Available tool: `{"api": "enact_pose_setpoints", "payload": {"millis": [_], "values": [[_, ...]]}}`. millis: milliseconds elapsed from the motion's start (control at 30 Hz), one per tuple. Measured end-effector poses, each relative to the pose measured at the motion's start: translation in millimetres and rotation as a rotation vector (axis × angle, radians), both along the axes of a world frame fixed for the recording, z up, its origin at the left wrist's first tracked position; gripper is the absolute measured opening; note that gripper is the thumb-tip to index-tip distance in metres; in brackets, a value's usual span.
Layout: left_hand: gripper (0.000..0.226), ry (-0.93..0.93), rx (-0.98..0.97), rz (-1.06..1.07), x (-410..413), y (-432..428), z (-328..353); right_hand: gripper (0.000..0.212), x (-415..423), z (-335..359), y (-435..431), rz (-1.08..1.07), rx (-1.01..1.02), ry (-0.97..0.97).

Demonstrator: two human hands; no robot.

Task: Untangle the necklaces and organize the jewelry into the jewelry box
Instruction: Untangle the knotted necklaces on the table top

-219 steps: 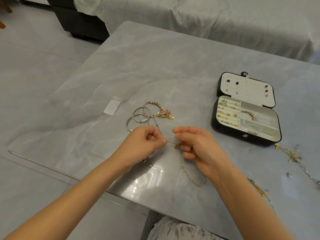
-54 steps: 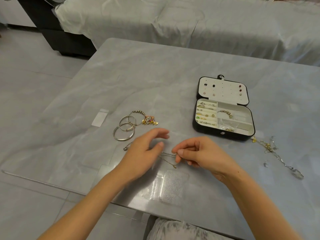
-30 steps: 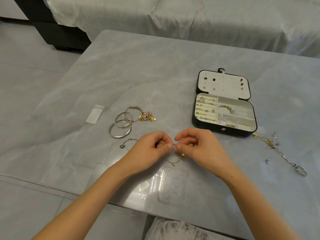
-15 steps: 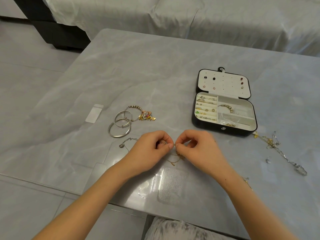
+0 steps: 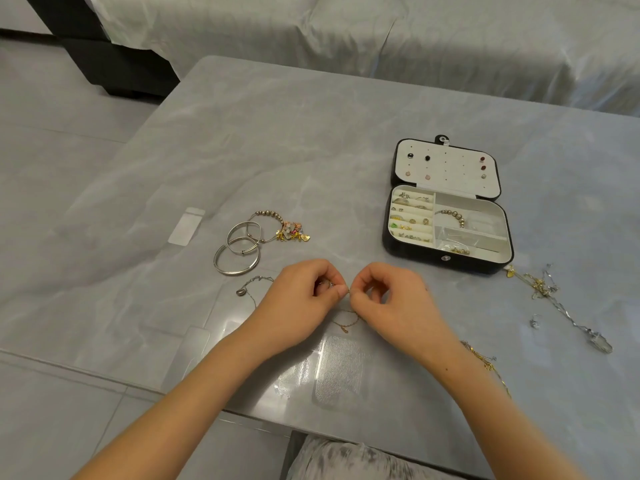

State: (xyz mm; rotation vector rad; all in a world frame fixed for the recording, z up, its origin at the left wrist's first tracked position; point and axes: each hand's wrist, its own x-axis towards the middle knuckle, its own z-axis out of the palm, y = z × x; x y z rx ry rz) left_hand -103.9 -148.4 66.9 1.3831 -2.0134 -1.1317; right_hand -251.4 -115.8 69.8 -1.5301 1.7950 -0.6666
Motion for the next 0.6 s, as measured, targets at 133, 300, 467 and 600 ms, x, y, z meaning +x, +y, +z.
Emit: {"api": "enact_pose_setpoints", "payload": {"millis": [133,300,467,600], "values": [[0.017,0.086,0.124,0.045,3,-2,1,0.01,-3,3,0,-0.091,-0.007,-0.134],[0.018,0.186,0.221,0.054,8,-4,3,0.007,-6,-3,0,-0.16,0.084,-0.191],[0.018,0.288,0.293,0.097,13,-8,6,0.007,-6,-1,-1,-0.049,-0.066,0.196],[0.013,0.322,0.299,0.118,13,-14,12,0.02,-1,10,-7,0.023,-0.198,-0.021]]}}
